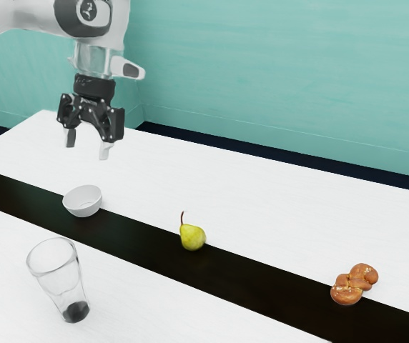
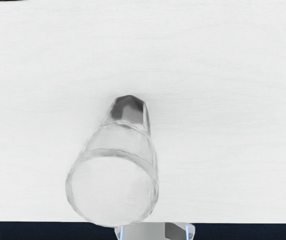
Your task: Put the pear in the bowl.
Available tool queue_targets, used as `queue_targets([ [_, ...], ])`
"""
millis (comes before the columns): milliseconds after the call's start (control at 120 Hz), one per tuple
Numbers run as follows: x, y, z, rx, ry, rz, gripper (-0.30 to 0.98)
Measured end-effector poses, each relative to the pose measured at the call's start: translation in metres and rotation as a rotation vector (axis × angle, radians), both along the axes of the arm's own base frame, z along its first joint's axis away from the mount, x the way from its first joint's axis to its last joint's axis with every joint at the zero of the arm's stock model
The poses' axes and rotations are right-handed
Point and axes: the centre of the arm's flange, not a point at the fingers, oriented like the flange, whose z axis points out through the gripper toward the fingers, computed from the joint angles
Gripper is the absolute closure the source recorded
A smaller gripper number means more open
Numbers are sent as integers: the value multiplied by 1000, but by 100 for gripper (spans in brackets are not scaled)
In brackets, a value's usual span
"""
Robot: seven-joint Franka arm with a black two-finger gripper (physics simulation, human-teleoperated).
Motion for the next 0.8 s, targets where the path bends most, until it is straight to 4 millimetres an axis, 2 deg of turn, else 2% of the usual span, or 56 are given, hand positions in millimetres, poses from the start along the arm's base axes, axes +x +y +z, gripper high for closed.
queue_targets([
  [175, 35, 5, -2, -20, -206, 20, 0],
  [275, 30, 1, 10, -29, -296, 79, 0],
  [358, 25, -11, 1, -11, -341, 209, 0],
  [508, 34, -53, -88, 50, -294, 388, 0],
  [617, 40, -60, -150, 88, -283, 524, 0],
  [667, 43, -62, -167, 96, -294, 584, 0],
  [800, 57, -68, -194, 81, -324, 744, 0],
])
